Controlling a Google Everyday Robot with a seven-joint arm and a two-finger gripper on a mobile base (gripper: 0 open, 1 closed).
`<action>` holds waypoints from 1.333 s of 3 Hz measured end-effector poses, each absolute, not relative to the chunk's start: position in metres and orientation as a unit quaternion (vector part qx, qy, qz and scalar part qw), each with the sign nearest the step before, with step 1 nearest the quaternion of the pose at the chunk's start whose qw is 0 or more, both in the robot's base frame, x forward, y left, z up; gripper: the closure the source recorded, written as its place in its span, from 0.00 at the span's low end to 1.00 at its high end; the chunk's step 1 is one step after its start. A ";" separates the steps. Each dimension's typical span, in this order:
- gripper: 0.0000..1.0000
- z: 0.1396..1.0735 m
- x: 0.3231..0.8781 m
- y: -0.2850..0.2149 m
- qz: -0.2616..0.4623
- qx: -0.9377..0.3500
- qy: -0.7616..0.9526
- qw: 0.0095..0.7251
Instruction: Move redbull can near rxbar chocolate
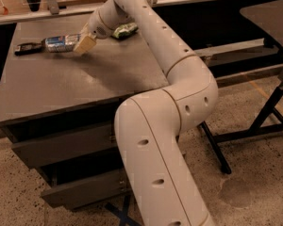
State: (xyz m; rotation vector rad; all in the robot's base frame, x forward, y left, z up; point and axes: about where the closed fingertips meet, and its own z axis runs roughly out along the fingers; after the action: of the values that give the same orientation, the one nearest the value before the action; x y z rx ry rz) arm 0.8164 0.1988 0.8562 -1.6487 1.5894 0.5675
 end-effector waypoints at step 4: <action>0.30 0.851 0.813 0.210 0.219 -0.662 0.618 0.363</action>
Offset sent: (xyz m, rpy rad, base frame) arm 0.0188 0.0113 0.0130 -0.0286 -0.0057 0.0455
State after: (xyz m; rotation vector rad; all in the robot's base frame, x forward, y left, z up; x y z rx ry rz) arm 0.8134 0.2097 0.8509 -1.7040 1.5909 0.5626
